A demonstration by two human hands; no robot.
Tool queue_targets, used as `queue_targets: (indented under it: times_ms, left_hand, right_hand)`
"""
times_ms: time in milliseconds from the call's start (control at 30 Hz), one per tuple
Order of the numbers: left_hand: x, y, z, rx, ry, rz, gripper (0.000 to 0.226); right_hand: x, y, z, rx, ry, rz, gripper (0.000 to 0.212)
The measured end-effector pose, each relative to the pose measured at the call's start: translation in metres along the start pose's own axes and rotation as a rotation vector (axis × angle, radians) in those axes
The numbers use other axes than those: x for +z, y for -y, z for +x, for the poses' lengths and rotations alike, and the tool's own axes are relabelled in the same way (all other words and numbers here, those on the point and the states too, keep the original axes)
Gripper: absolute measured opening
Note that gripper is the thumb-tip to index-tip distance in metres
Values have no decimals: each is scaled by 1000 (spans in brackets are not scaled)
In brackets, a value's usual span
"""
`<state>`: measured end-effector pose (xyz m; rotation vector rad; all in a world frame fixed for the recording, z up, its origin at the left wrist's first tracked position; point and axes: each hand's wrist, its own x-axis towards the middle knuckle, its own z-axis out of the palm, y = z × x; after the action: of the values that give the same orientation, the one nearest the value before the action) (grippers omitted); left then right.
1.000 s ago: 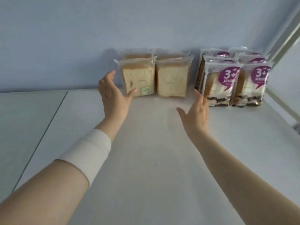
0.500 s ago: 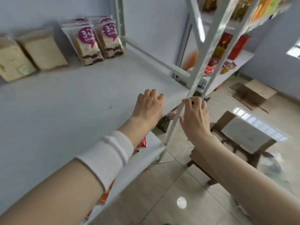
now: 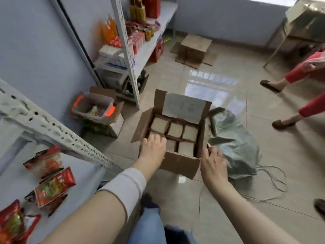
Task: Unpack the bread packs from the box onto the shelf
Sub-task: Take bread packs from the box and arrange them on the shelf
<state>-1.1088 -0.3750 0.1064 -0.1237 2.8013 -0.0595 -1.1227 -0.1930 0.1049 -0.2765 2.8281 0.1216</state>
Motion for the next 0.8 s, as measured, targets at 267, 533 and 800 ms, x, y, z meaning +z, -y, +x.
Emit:
queue_targets:
  times_ms: [267,533,800]
  left_hand:
    - [59,4,150,16,174,-112,38]
    - [154,10,288,-257,250,-493,60]
    - [270,31,383,-550,-7,-695,80]
  right_hand:
    - [51,-3,129,175,178,65,36]
    - [160,6,264,339,278,326,52]
    - [294,23,378,793,234,658,71]
